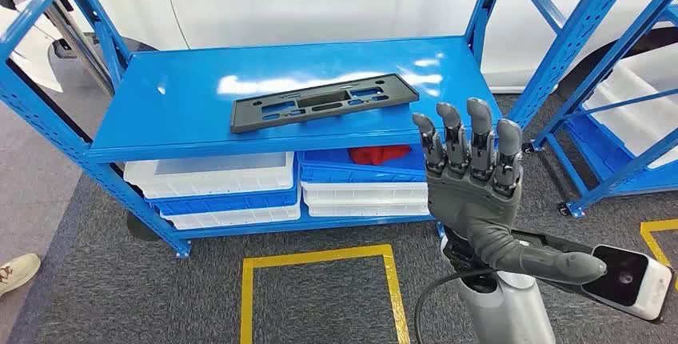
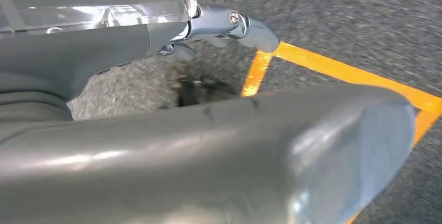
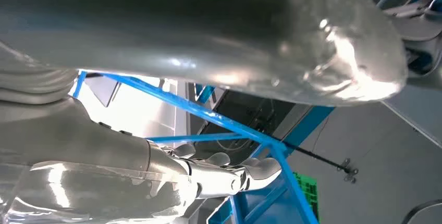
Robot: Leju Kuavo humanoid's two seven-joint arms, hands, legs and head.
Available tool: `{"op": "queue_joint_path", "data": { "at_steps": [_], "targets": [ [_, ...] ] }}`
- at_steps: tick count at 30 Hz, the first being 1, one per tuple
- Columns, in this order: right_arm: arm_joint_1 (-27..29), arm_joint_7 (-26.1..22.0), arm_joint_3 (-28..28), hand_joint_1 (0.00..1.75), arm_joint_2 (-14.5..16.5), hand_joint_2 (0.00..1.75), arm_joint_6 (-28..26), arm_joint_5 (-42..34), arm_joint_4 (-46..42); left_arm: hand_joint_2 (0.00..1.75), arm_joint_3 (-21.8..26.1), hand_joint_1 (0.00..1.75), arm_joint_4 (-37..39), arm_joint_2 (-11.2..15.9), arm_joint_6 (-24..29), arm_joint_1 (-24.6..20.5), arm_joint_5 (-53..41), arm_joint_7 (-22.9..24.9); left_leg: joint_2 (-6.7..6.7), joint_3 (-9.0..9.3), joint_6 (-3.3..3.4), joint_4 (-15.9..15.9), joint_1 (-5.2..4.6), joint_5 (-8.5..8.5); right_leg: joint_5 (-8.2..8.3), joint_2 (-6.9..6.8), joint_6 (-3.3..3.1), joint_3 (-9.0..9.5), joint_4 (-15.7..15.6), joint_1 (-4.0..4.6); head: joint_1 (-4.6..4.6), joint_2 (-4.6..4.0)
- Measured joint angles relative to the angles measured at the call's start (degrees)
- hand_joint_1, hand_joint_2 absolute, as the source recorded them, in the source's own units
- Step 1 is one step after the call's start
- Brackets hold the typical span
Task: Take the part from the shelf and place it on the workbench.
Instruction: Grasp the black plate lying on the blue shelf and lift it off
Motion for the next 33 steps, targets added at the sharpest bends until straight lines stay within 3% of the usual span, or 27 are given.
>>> {"op": "queue_joint_path", "data": {
  "at_steps": [2,5,8,9,11,12,13,14,16,17,18,20,23,25,27,28,29,31,33],
  "targets": [
    [0.07,0.01,0.00,0.00,-0.10,0.00,-0.35,0.19,0.35,0.00,0.02,0.00,0.06,-0.02,0.03,-0.06,-0.03,-0.04,0.07,-0.04,0.79,-0.26,-0.27,-0.34,-0.47,0.03,0.53,-0.09,0.29,0.07,0.00,0.00],
    [0.37,0.02,0.00,0.00,-0.31,0.00,-1.15,1.02,1.22,0.00,0.04,0.00,0.13,-0.02,0.05,-0.07,-0.20,-0.14,0.00,0.01,2.65,-0.17,-0.62,-0.41,-1.45,-0.05,1.83,0.18,0.25,0.08,0.00,0.00],
    [0.79,-0.01,-0.05,0.00,-0.39,0.00,-1.66,2.01,1.71,0.00,0.04,0.00,0.13,-0.02,0.03,-0.12,-0.39,-0.23,-0.07,0.54,3.58,-0.38,-0.50,-0.74,-2.82,-0.08,2.33,-0.41,2.18,-0.16,0.01,0.00],
    [1.01,-0.01,-0.09,0.00,-0.39,0.00,-1.77,2.33,1.89,0.00,0.04,0.00,0.13,-0.02,0.03,-0.18,-0.48,-0.26,-0.07,0.72,3.88,-0.42,-0.58,-0.96,-3.99,-0.09,2.36,-1.85,4.90,-0.16,0.01,0.00],
    [1.68,-0.02,-0.17,0.00,-0.38,0.00,-1.87,2.80,2.42,0.00,0.04,0.00,0.13,-0.02,0.03,-0.31,-0.60,-0.28,-0.09,1.16,4.48,-0.41,-0.96,-1.56,-6.72,-0.07,2.34,-6.87,13.01,-0.04,0.01,0.00],
    [2.09,-0.01,-0.19,0.00,-0.38,0.00,-1.88,2.91,2.73,0.00,0.04,0.00,0.13,-0.02,0.02,-0.33,-0.60,-0.28,-0.15,1.48,4.67,-0.41,-1.19,-1.92,-7.21,-0.07,2.25,-9.38,16.36,0.07,0.01,0.00],
    [2.44,-0.01,-0.20,0.00,-0.39,0.00,-1.87,2.97,3.02,0.00,0.04,0.00,0.13,-0.02,0.02,-0.32,-0.59,-0.28,-0.24,1.92,4.81,-0.40,-1.43,-2.32,-6.51,-0.07,2.06,-11.05,17.86,0.19,0.01,0.00],
    [2.68,0.00,-0.22,0.00,-0.40,0.00,-1.87,3.01,3.27,0.00,0.04,0.00,0.13,-0.02,0.01,-0.30,-0.59,-0.28,-0.36,2.55,4.88,-0.40,-1.65,-2.78,-4.45,-0.05,1.68,-11.55,16.91,0.38,0.01,0.00],
    [2.83,-0.01,-0.28,0.00,-0.42,0.00,-1.89,3.02,3.62,0.00,0.04,0.00,0.15,-0.07,0.01,-0.27,-0.59,-0.28,-0.51,3.89,4.89,-0.49,-1.94,-3.76,1.33,-0.01,0.39,-9.70,9.84,1.05,0.01,0.00],
    [2.85,-0.01,-0.32,0.00,-0.43,0.00,-1.89,3.03,3.76,0.00,0.04,0.00,0.19,-0.13,0.01,-0.31,-0.59,-0.29,-0.57,4.44,4.77,-0.51,-2.12,-4.20,3.33,-0.03,-0.25,-8.50,6.32,1.41,0.01,0.00],
    [2.88,-0.01,-0.33,0.00,-0.43,0.00,-1.82,3.04,3.85,0.00,0.04,0.00,0.23,-0.18,0.00,-0.36,-0.59,-0.30,-0.57,4.71,4.56,-0.57,-2.17,-4.53,4.13,-0.06,-0.71,-7.61,3.88,1.72,0.02,0.00],
    [3.03,0.00,-0.36,0.00,-0.40,0.00,-1.61,3.00,3.96,0.00,0.04,0.00,0.28,-0.22,-0.05,-0.47,-0.59,-0.34,-0.39,5.00,3.99,-0.84,-2.18,-4.89,3.67,0.04,-1.09,-6.98,2.26,2.07,0.02,0.00],
    [3.26,-0.03,-0.50,0.00,-0.30,0.00,-1.42,2.39,4.05,0.00,0.01,0.00,0.28,-0.11,-0.20,-0.59,-0.62,-0.57,0.14,5.28,3.20,-0.15,-2.23,-5.99,3.43,0.57,-1.52,-5.46,0.55,1.55,0.01,0.00],
    [3.31,-0.03,-0.56,0.00,-0.21,0.00,-1.39,1.95,4.31,0.00,-0.02,0.00,0.28,-0.04,-0.33,-0.65,-0.72,-0.66,0.15,2.65,2.81,5.51,-2.02,-8.39,3.15,0.79,-1.90,-4.24,-0.25,1.30,0.01,0.00],
    [3.49,-0.01,-0.68,0.00,-0.21,0.00,-1.52,1.83,4.72,0.00,-0.04,0.00,0.28,-0.03,-0.40,-0.54,-0.84,-0.66,0.14,-2.02,2.36,13.04,-1.74,-10.48,2.54,1.04,-2.15,-3.54,-0.27,1.30,0.01,0.00],
    [3.64,0.01,-0.78,0.00,-0.21,0.00,-1.63,1.89,4.92,0.00,-0.04,0.00,0.28,-0.02,-0.40,-0.46,-0.87,-0.66,0.14,-3.66,2.14,14.92,-1.63,-10.22,2.18,1.18,-2.13,-3.18,-0.20,1.30,0.01,0.00],
    [3.76,0.01,-0.89,0.00,-0.21,0.00,-1.72,1.99,5.08,0.00,-0.04,0.00,0.28,0.00,-0.37,-0.40,-0.87,-0.66,0.15,-4.14,1.99,14.32,-1.53,-8.64,1.77,1.36,-2.03,-2.75,-0.08,1.29,0.01,0.00],
    [3.89,0.00,-1.13,0.00,-0.21,0.00,-1.82,2.13,5.27,0.00,-0.04,0.00,0.28,0.07,-0.34,-0.36,-0.87,-0.66,0.13,-2.31,1.92,7.61,-1.33,-3.40,0.72,1.57,-1.66,-1.73,0.30,1.24,0.01,0.00],
    [3.88,0.00,-1.39,0.00,-0.21,0.00,-1.84,2.18,5.36,0.00,-0.04,0.00,0.28,0.14,-0.33,-0.37,-0.87,-0.65,0.00,0.13,2.30,1.43,-1.42,-0.58,-0.26,1.66,-1.06,-1.21,0.79,1.41,0.01,0.00]
  ]
}}
